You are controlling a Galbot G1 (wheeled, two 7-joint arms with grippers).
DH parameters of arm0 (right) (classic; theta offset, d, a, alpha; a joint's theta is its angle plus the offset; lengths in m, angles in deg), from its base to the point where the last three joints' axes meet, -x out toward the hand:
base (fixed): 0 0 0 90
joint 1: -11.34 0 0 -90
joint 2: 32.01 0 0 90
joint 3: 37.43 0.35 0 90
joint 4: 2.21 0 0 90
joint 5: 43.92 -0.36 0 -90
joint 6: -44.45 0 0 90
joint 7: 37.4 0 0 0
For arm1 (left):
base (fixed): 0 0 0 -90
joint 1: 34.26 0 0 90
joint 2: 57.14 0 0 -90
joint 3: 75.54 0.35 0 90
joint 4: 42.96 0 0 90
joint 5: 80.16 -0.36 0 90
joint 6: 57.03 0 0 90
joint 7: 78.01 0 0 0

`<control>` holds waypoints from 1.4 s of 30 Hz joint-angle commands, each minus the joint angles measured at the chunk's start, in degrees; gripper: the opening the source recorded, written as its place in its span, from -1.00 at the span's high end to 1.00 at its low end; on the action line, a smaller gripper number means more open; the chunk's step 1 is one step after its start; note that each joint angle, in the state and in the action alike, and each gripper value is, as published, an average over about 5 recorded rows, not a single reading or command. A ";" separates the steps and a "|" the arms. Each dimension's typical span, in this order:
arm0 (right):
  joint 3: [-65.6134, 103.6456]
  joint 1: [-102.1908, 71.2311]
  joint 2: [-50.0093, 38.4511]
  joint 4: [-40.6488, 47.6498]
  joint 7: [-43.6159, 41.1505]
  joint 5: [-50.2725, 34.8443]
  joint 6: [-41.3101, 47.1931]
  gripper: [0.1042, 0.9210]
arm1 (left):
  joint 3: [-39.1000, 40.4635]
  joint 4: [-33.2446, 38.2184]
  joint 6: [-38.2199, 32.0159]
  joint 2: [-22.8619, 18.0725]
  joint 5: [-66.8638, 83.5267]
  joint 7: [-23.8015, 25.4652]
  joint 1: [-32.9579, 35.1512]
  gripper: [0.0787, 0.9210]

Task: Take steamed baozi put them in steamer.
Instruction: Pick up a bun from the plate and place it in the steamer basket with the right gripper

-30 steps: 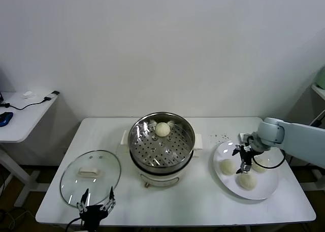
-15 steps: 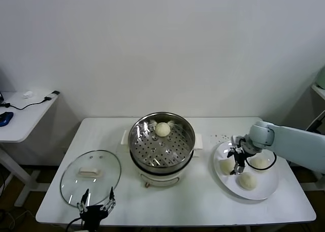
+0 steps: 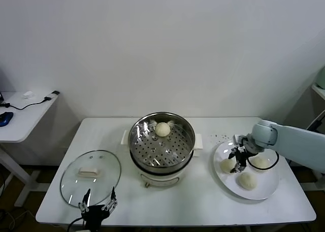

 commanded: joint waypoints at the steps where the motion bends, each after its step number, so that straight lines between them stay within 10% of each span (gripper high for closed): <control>1: -2.70 7.68 -1.61 -1.81 -2.87 0.26 -0.91 -0.24 | 0.09 0.16 -0.06 0.13 -0.12 -0.01 0.12 -0.77; 22: -9.93 40.59 17.34 -21.06 6.15 -35.17 8.81 -0.24 | 1.55 2.21 0.14 0.45 -0.39 0.15 0.84 -0.77; 42: -5.31 15.17 41.45 -1.51 17.81 -32.57 16.17 -0.24 | 0.68 2.03 0.34 0.62 0.56 -0.09 0.54 -0.77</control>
